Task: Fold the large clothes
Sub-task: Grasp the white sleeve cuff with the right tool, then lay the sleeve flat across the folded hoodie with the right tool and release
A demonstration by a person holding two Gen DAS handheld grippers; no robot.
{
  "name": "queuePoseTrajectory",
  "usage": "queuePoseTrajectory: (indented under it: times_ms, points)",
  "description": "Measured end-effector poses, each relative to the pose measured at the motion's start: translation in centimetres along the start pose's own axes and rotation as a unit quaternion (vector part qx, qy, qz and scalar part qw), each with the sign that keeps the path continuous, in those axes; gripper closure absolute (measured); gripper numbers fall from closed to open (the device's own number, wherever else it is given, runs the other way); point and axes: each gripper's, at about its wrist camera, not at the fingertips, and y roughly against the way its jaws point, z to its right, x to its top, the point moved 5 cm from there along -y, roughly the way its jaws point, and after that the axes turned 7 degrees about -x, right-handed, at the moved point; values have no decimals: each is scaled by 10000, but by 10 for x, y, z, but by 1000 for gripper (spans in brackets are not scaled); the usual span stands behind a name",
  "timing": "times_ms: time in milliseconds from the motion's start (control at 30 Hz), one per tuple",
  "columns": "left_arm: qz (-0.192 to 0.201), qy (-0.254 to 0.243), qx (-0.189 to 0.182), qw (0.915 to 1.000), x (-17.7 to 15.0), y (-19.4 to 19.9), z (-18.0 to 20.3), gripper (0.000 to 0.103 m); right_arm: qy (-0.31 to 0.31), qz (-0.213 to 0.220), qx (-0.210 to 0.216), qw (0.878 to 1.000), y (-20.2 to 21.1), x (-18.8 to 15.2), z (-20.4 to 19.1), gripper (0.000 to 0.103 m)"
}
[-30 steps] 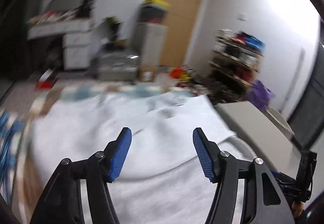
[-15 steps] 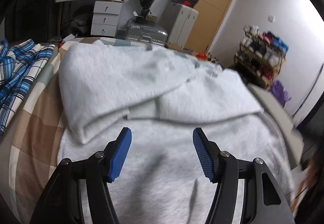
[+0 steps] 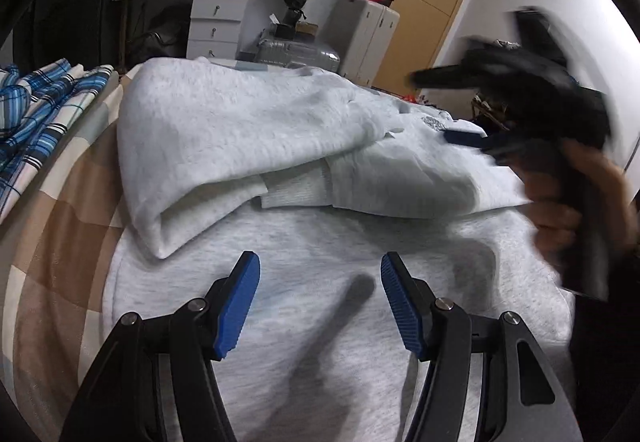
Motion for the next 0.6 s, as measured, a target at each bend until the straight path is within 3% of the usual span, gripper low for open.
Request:
queuePoseTrajectory:
  times_ms: [100, 133, 167, 200, 233, 333, 433, 500, 533, 600]
  points:
    - [95, 3, 4, 10000, -4, 4, -3, 45, -67, -219, 149, 9996, -26, 4, -3, 19]
    - [108, 12, -2, 9999, -5, 5, -4, 45, -65, -222, 209, 9995, -33, 6, -3, 31]
    - [122, 27, -2, 9999, -5, 6, -4, 45, -110, -276, 165, 9994, -38, 7, -1, 62]
    - [123, 62, -32, 9999, -6, 6, -6, 45, -123, -413, 217, 9988, -42, 7, -1, 75]
    - [126, 110, -35, 9999, -6, 7, -8, 45, -156, -383, 340, 9986, -37, 9, -3, 96]
    - [147, 161, -69, 9997, -8, 7, -10, 45, 272, 653, 532, 9961, 28, 24, -11, 98]
    - [198, 90, -104, 9997, -8, 10, -8, 45, 256, 1924, 444, 9800, 119, 43, 12, 98]
    - [215, 66, -175, 9996, -9, 10, -8, 45, 67, 2613, -67, 9652, 166, 53, 46, 97]
    - [227, 63, -189, 9995, -9, 11, -9, 45, -43, 2875, -631, 9557, 185, 59, 73, 97]
    - [251, 80, -201, 9995, -9, 11, -11, 45, -287, 2662, -1114, 9570, 184, 67, 116, 93]
